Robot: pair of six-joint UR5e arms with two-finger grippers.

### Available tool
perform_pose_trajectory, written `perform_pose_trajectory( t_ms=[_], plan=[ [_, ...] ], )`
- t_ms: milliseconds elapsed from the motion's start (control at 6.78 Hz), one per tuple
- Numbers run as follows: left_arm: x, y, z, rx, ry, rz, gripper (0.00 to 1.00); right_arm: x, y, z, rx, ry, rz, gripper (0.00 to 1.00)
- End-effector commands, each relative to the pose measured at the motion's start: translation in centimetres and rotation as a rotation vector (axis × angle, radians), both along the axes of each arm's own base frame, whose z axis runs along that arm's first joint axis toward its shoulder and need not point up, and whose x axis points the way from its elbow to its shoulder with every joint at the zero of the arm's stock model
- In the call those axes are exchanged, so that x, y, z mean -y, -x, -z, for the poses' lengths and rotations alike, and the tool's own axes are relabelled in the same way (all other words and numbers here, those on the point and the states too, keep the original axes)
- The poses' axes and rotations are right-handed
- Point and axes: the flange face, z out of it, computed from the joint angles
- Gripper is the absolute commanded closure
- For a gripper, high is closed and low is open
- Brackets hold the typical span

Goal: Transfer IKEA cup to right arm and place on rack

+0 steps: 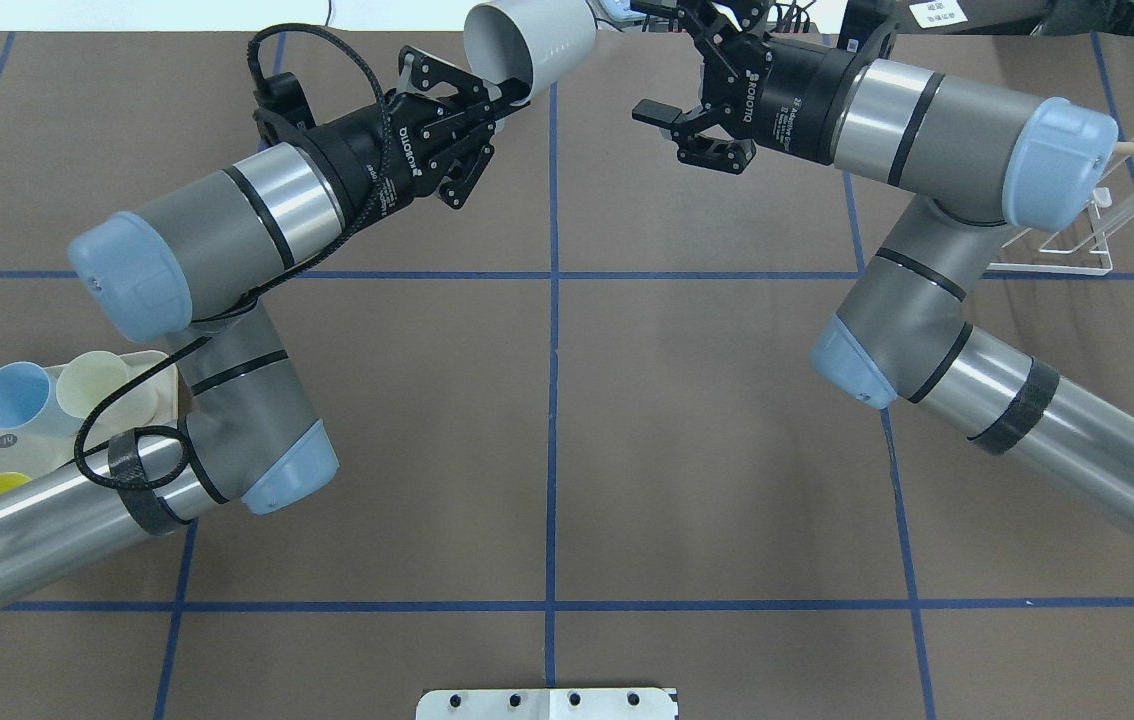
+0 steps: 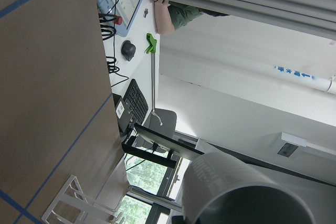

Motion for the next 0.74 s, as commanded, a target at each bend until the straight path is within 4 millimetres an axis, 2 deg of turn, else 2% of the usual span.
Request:
perform_pose_trajectory(
  t_ms=[0, 590],
  plan=[
    [-1.0, -1.6, 0.5, -0.004, -0.002, -0.027, 1.00, -0.3, 0.7, 0.2, 0.004, 0.001, 0.006, 0.00],
    [-1.6, -3.0, 2.2, -0.013, -0.009, -0.046, 1.00, -0.6, 1.4, 0.2, 0.005, 0.007, 0.012, 0.00]
  ],
)
